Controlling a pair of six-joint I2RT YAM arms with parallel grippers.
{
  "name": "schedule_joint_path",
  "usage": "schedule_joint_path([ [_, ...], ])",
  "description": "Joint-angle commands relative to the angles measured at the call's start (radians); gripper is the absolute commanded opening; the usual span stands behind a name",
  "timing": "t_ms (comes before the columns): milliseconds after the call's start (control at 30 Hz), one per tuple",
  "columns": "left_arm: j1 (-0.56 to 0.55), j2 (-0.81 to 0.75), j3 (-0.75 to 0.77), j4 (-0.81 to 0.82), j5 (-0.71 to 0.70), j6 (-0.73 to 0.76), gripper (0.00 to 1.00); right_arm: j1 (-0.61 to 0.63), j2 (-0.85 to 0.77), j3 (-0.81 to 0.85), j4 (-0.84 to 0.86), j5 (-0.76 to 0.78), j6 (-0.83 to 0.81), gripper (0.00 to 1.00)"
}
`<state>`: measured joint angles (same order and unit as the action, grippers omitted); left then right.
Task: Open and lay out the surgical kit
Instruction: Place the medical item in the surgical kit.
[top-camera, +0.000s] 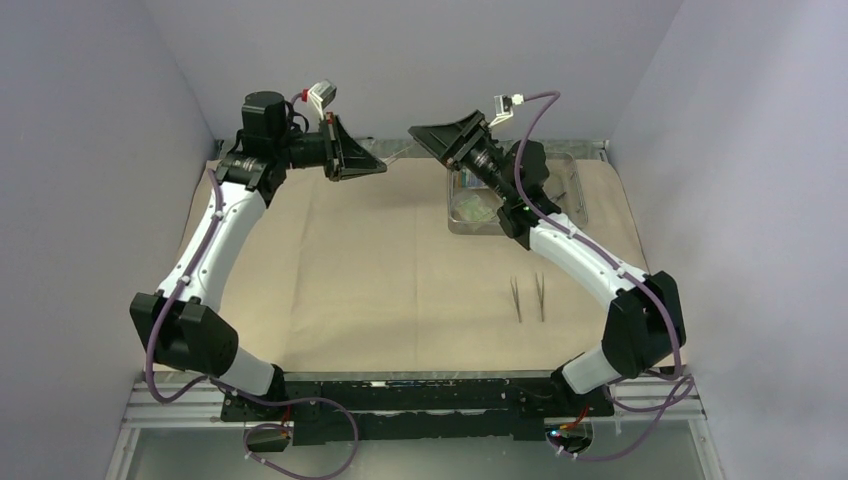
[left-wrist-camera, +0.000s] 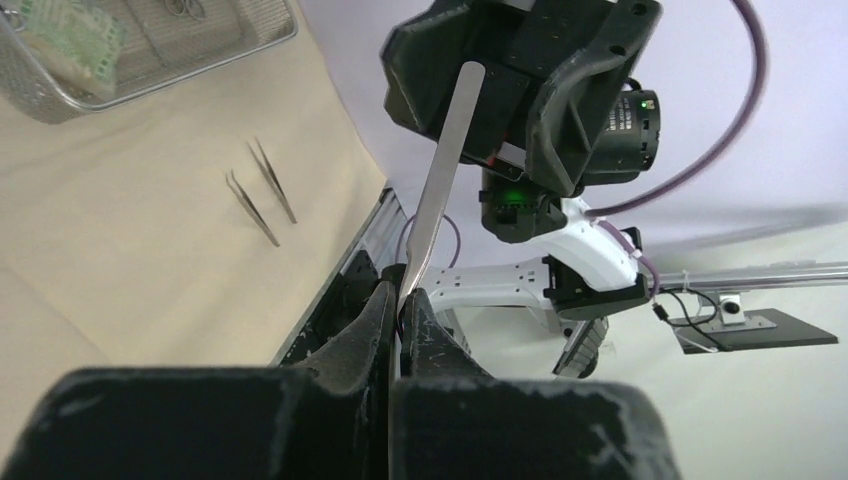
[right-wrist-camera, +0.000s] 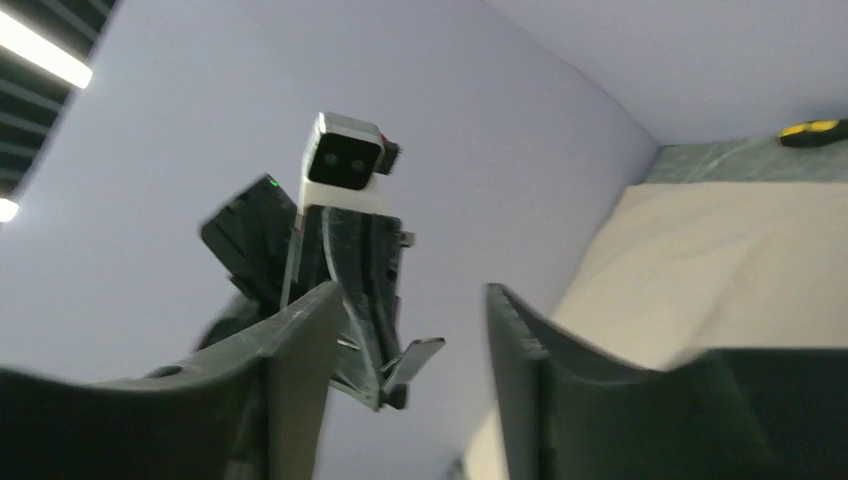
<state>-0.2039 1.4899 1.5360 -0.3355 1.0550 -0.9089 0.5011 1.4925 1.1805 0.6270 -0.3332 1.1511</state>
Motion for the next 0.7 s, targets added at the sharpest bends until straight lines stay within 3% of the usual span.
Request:
schedule_joint_path([
  [0,0.016,0.006,0.082,-0.176,0.011,0.181,0.00,-0.004,-0.058,0.029,-0.083,-0.042,-0.181,0.72],
  [33,0.018,0.015,0.106,-0.247,0.001,0.238,0.00,-0.004,-0.071,0.049,-0.150,-0.055,-0.261,0.78],
  [100,0.018,0.034,0.145,-0.385,-0.039,0.362,0.00,-0.004,-0.096,0.110,-0.332,-0.065,-0.461,0.82],
  [300,0.017,0.045,0.139,-0.611,-0.125,0.613,0.00,-0.004,-0.161,0.228,-0.777,-0.037,-0.964,0.81],
  [400,0.017,0.029,0.106,-0.652,-0.156,0.663,0.00,-0.001,-0.192,0.234,-0.844,-0.173,-1.087,0.78],
  [500,0.015,0.005,0.079,-0.678,-0.175,0.698,0.00,0.015,-0.240,0.161,-0.776,-0.259,-1.132,0.74],
  [667,0.006,-0.039,0.015,-0.670,-0.161,0.712,0.00,0.103,-0.219,0.142,-0.788,-0.230,-1.266,0.70],
])
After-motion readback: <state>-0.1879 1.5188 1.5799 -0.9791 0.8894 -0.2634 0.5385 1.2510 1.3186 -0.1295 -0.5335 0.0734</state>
